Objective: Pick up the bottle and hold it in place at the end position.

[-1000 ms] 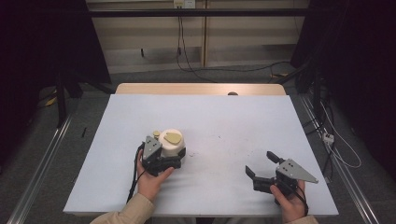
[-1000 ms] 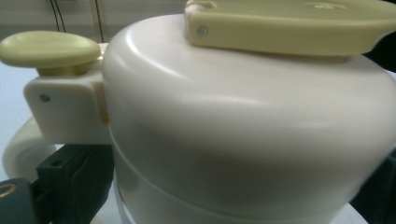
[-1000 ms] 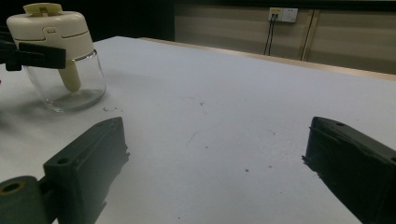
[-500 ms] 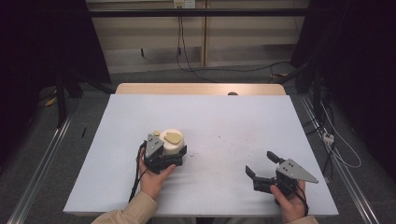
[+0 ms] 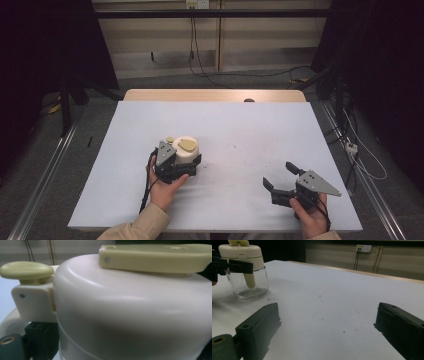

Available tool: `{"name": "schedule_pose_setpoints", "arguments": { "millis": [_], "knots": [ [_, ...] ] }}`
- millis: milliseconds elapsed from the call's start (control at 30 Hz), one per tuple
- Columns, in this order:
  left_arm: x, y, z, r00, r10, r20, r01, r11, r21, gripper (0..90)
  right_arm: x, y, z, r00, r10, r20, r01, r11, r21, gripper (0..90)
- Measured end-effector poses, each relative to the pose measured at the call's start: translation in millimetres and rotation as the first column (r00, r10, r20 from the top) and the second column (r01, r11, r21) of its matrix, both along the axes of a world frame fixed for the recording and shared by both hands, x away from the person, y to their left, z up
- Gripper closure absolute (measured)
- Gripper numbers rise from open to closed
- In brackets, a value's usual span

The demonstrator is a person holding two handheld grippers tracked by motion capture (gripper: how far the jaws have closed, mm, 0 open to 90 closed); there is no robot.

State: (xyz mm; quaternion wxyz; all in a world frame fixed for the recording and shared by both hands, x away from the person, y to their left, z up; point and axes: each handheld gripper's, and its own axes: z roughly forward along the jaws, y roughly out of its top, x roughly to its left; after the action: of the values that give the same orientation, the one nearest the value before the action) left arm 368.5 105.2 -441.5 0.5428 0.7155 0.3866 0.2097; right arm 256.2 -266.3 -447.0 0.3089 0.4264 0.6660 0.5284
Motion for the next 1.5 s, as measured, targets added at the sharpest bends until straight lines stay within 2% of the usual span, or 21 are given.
{"name": "schedule_pose_setpoints", "arguments": {
  "millis": [533, 667, 800, 900, 933, 1300, 1500],
  "knots": [
    [16.4, -12.7, 14.7, 0.9974, -0.071, 0.015, 0.071, 0.9975, 0.002, 5.7, -0.1, -1.0, 0.1, 1.0, -0.002, -0.001, 0.002, 1.0, 0.0, 4.8],
    [19.3, -17.1, 15.4, 0.9968, -0.079, 0.013, 0.079, 0.9969, -0.007, 5.8, 0.0, -1.2, 0.1, 1.0, -0.002, 0.001, 0.002, 1.0, 0.0, 4.8],
    [22.0, -20.7, 15.5, 0.996, -0.089, 0.011, 0.089, 0.996, 0.006, 5.8, -0.1, -1.3, 0.1, 1.0, -0.002, 0.001, 0.002, 1.0, 0.0, 4.9],
    [23.8, -24.3, 15.2, 0.9956, -0.093, 0.004, 0.093, 0.9956, -0.003, 5.8, -0.1, -1.3, 0.1, 1.0, -0.001, 0.001, 0.001, 1.0, -0.001, 4.8],
    [24.9, -24.6, 15.4, 0.9948, -0.102, 0.007, 0.102, 0.9948, 0.007, 5.8, -0.1, -1.3, 0.1, 1.0, -0.002, 0.001, 0.002, 1.0, -0.001, 4.8],
    [31.2, -33.0, 17.1, 0.9924, -0.123, 0.009, 0.123, 0.9924, 0.011, 5.9, -0.2, -1.6, 0.0, 1.0, 0.0, 0.001, 0.0, 1.0, -0.002, 4.9],
    [34.9, -37.6, 16.9, 0.9912, -0.132, 0.001, 0.132, 0.9912, 0.002, 5.9, -0.2, -1.6, 0.0, 1.0, 0.0, 0.0, 0.0, 1.0, -0.002, 4.9]
  ]
}}
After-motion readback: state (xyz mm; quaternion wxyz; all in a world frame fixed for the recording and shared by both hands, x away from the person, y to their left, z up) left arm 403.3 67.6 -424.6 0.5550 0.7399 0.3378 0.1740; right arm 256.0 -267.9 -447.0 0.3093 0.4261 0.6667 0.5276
